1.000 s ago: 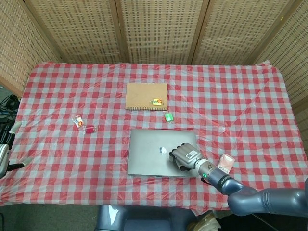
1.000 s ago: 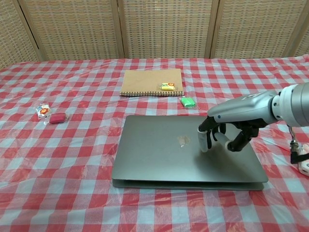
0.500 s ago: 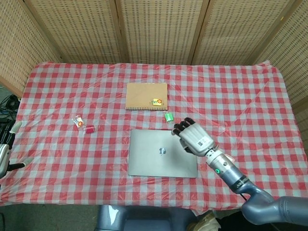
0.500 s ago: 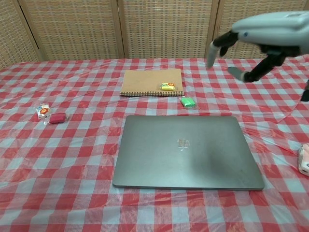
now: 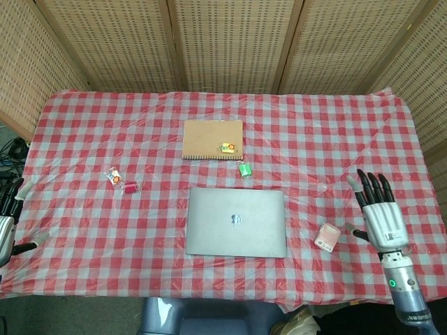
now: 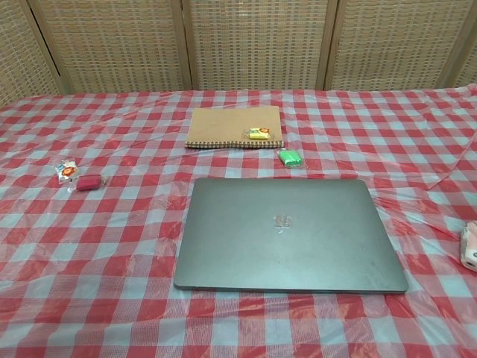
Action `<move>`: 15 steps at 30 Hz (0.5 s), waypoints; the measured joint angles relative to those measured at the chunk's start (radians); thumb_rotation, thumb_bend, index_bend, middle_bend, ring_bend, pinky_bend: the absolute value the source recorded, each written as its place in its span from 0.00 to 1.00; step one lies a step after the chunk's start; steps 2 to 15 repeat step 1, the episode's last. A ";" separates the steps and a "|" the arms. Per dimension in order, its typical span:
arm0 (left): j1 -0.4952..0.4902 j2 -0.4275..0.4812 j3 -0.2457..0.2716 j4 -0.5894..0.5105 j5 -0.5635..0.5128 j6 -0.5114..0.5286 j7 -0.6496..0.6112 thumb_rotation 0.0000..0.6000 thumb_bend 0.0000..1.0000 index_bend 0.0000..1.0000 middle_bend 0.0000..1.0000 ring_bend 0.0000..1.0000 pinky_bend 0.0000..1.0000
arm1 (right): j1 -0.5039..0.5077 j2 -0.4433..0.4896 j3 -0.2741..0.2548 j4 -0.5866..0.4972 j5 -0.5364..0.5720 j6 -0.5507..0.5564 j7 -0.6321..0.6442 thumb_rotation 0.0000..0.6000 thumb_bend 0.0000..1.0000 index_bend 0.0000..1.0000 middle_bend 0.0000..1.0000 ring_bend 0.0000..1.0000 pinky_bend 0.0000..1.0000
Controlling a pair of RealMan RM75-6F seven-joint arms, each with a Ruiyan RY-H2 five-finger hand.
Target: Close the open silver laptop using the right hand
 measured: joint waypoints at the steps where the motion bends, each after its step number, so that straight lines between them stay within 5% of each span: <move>1: 0.001 0.000 0.002 -0.002 0.002 0.001 0.002 1.00 0.00 0.00 0.00 0.00 0.00 | -0.016 -0.006 -0.002 0.020 -0.001 0.007 0.008 1.00 0.00 0.00 0.00 0.00 0.00; 15: 0.001 0.000 0.002 -0.002 0.002 0.001 0.002 1.00 0.00 0.00 0.00 0.00 0.00 | -0.016 -0.006 -0.002 0.020 -0.001 0.007 0.008 1.00 0.00 0.00 0.00 0.00 0.00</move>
